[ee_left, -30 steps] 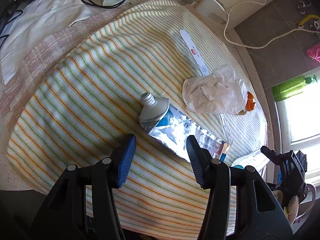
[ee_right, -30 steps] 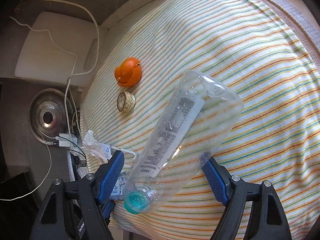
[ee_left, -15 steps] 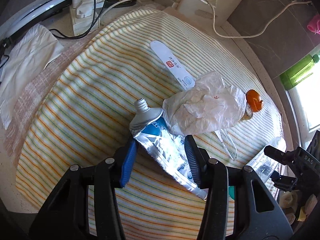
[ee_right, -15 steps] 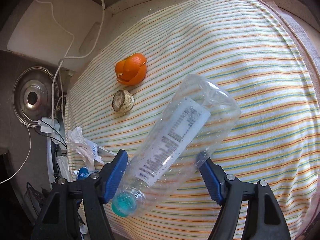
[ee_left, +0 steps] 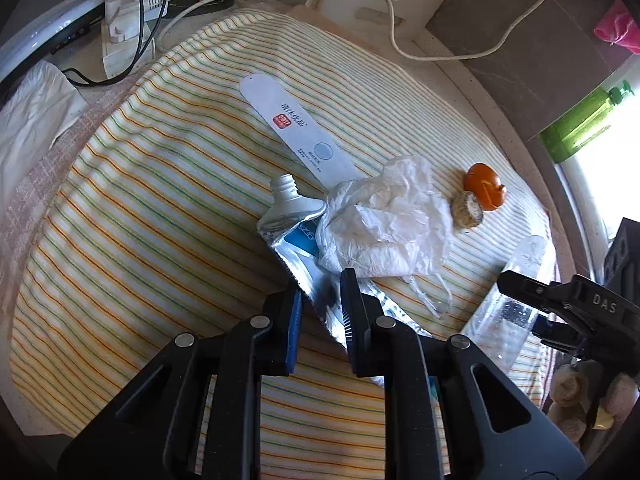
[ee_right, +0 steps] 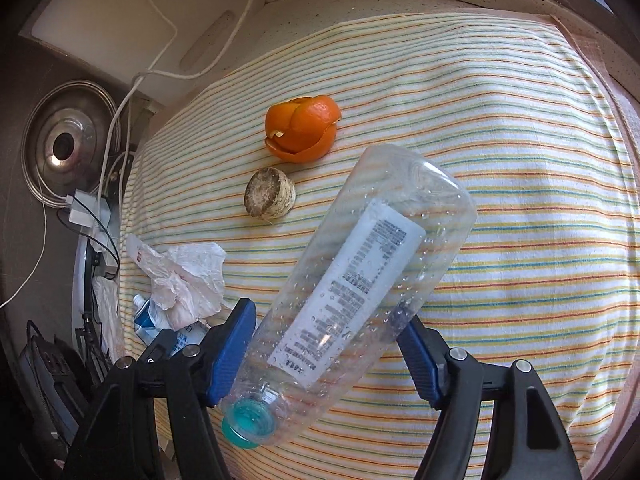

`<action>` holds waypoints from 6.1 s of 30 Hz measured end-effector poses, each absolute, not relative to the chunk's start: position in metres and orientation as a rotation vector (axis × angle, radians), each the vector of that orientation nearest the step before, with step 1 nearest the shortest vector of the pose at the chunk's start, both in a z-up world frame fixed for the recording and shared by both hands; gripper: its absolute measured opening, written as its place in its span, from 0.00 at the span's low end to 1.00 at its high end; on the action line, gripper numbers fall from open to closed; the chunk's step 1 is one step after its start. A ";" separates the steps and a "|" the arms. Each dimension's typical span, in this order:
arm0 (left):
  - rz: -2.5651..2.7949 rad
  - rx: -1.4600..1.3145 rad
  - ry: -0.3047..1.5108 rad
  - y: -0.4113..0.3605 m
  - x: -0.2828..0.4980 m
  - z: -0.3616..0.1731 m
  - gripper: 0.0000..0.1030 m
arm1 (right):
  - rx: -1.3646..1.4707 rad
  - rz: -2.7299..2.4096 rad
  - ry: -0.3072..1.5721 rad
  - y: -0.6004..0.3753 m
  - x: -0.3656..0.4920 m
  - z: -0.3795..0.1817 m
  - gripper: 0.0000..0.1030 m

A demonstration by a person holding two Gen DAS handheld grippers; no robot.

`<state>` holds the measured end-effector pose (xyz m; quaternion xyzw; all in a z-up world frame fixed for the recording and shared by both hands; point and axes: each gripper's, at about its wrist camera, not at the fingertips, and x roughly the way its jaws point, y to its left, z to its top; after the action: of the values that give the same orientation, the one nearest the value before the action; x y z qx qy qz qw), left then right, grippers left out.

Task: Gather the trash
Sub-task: 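Grasp the clear plastic bottle with the right tool while the left tool grasps the toothpaste tube, then carry the plastic bottle and toothpaste tube down over the blue wastebasket, then open both tools to drop the bottle and tube into the wastebasket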

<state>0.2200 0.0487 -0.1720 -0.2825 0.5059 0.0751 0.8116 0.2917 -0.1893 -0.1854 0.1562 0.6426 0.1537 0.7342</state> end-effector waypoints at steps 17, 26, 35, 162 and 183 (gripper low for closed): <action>0.137 -0.668 1.103 0.054 0.207 -0.172 0.08 | 0.289 0.395 1.382 -0.192 0.288 -0.176 0.67; 0.206 -0.427 1.183 0.078 0.200 -0.151 0.07 | 0.130 0.442 1.363 -0.202 0.281 -0.155 0.64; 0.260 -0.313 1.240 0.073 0.232 -0.166 0.11 | 0.002 0.452 1.369 -0.185 0.275 -0.160 0.64; 0.045 -0.461 1.435 0.075 -0.065 -0.295 0.00 | -0.158 0.461 1.393 -0.070 -0.042 -0.261 0.57; 0.074 -0.425 1.355 0.080 -0.055 -0.252 0.17 | -0.087 0.512 1.335 -0.093 -0.029 -0.217 0.58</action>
<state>-0.0546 0.0796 -0.2523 -0.1950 0.6217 0.0339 0.7578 -0.0291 -0.0926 -0.2172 -0.0398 0.6120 0.2346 0.7542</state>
